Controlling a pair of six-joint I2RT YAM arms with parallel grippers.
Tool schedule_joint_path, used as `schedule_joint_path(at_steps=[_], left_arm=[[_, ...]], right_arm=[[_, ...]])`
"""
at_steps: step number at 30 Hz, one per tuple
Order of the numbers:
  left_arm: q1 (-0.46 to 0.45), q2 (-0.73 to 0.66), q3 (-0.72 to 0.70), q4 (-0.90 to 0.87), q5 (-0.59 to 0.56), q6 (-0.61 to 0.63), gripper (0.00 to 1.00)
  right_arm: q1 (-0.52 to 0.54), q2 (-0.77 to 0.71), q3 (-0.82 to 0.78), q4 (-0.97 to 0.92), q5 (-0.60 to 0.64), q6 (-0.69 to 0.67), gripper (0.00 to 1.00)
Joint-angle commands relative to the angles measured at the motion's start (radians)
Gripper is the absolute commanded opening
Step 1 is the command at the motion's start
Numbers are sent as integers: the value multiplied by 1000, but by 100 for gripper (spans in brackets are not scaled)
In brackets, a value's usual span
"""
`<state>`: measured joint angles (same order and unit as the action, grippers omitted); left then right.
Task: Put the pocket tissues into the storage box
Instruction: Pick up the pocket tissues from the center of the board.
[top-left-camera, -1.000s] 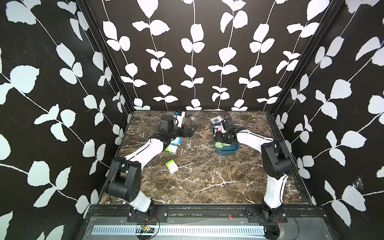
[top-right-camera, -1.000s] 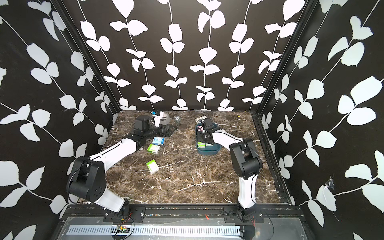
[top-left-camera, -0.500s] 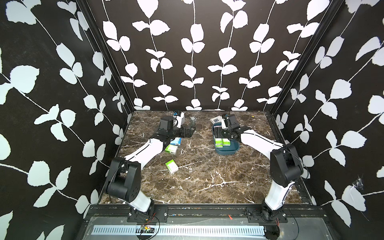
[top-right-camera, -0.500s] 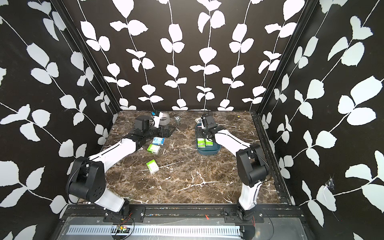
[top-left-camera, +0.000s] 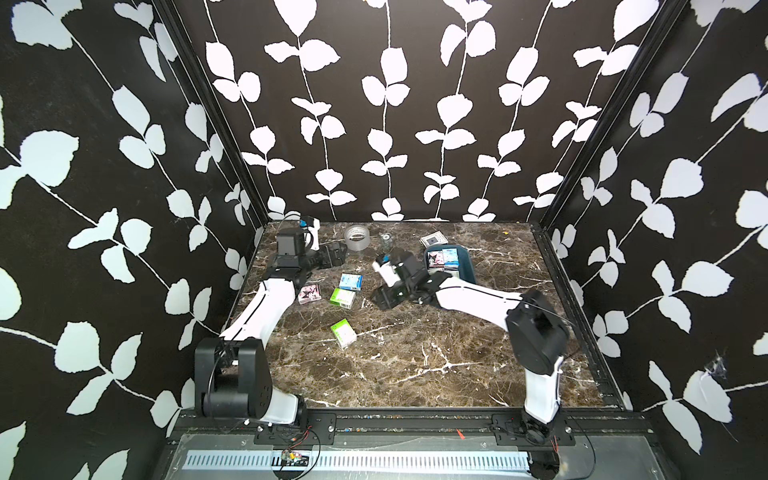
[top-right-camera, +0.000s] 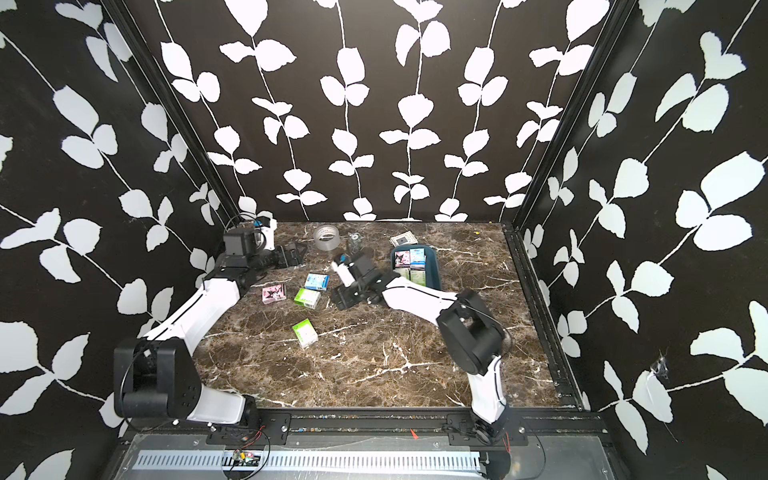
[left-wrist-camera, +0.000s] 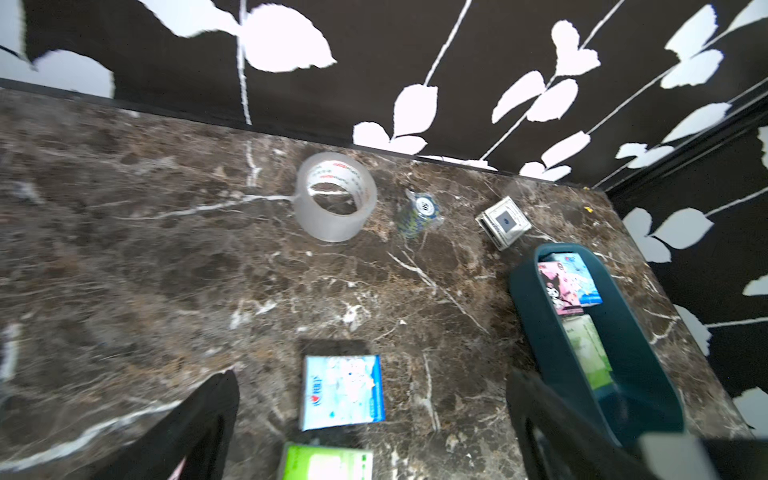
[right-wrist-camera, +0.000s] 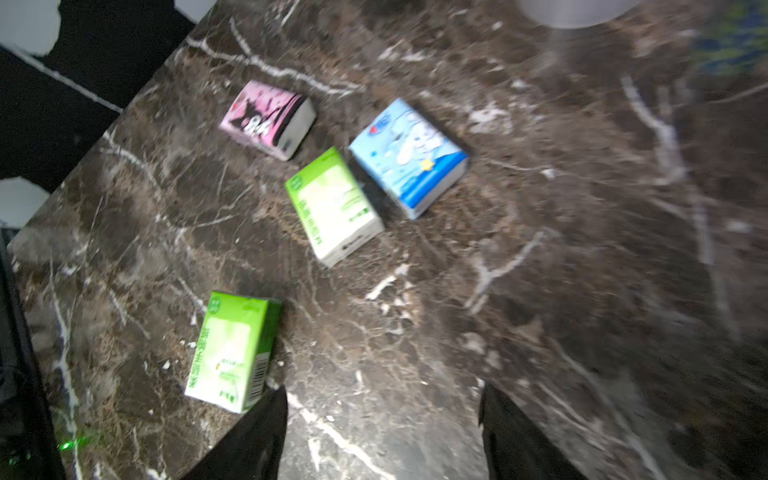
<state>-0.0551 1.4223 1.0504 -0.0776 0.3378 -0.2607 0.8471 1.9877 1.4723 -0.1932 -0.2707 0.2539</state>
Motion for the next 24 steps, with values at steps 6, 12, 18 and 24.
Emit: schedule_joint_path(at_steps=[6,12,18,24], left_arm=[[38,-62,-30,-31,-8,0,99],[55,-56,-26,-25,1,-1,99],[108,-70,-37,-11,27,-16,99],[182,-92,-67,-15,15,-35,99]], right_arm=[[116,163,235,-161,-108,-68,76],[129,276,411,-304,-142,-98,77],[155,368,559,-443,-120,-140,77],[184,436,673,-549,-72,-182,78]])
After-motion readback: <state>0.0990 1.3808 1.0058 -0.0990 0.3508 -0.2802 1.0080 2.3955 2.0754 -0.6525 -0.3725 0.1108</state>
